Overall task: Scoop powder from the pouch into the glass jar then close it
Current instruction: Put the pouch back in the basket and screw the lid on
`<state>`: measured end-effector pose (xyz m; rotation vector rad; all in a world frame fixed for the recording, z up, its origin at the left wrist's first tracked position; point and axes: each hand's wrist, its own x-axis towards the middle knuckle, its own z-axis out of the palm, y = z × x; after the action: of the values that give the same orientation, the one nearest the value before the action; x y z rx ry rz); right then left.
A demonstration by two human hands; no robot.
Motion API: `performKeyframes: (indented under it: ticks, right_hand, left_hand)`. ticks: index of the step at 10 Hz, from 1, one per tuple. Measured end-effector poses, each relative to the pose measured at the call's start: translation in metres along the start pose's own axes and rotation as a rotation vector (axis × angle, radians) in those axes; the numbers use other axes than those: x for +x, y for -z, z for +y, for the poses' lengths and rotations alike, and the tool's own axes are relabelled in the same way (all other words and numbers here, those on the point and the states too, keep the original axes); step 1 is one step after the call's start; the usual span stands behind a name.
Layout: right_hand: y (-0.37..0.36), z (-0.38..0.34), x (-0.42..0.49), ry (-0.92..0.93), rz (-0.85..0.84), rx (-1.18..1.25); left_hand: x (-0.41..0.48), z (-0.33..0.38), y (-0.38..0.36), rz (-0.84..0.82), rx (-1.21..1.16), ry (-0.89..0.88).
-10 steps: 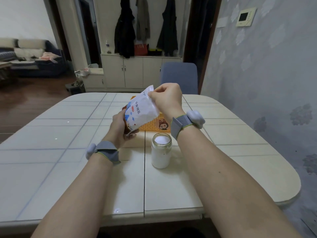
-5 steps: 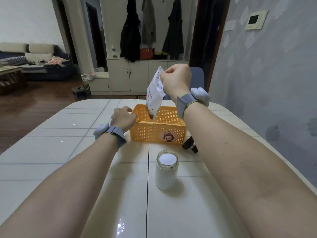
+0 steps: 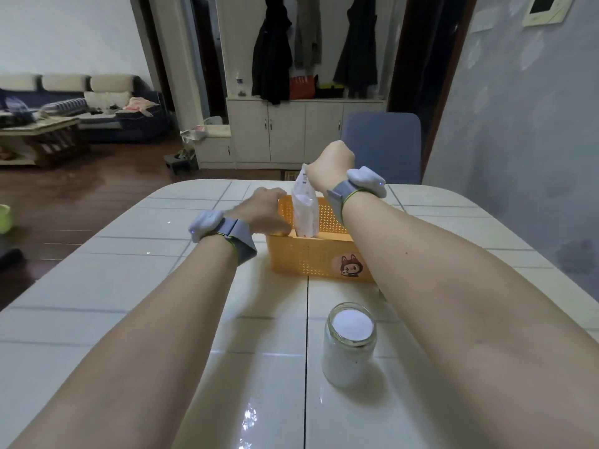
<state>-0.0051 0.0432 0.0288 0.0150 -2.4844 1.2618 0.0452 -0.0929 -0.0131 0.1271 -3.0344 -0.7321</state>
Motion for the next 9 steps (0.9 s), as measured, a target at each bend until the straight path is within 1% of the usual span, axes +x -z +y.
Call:
performKeyframes:
  ticks: [1,2,3,4,5,6,7,8,9]
  right_hand:
    - [-0.011,0.000,0.008,0.010,-0.131,-0.183]
    - [-0.022,-0.004,0.006,-0.037,-0.242,-0.214]
    - [-0.040,0.007,0.013,-0.101,-0.140,-0.072]
    - [-0.046,0.009,0.019,-0.043,-0.036,-0.024]
    - [-0.038,0.001,0.015,-0.093,-0.037,0.090]
    - [-0.045,0.003,0.012,-0.182,-0.088,0.197]
    - [-0.038,0.006,0.004,-0.151,-0.020,0.255]
    - [-0.020,0.009,-0.002,-0.112,0.096,0.295]
    - [-0.009,0.015,-0.007,-0.132,0.137,0.389]
  left_hand:
    - [0.000,-0.001,0.002,-0.133,-0.230,-0.064]
    - [0.002,-0.001,-0.006,-0.075,-0.365,-0.056]
    - [0.010,0.000,-0.018,0.063,-0.329,-0.016]
    - [0.010,0.000,-0.025,0.148,-0.234,-0.023]
    - [0.000,0.009,-0.023,0.169,-0.323,-0.098]
    - [-0.001,0.012,-0.021,0.204,-0.378,-0.039]
    - [0.006,0.002,-0.024,0.226,-0.374,0.058]
    - [0.006,-0.001,-0.024,0.253,-0.379,0.087]
    - [0.006,-0.001,-0.025,0.246,-0.380,0.088]
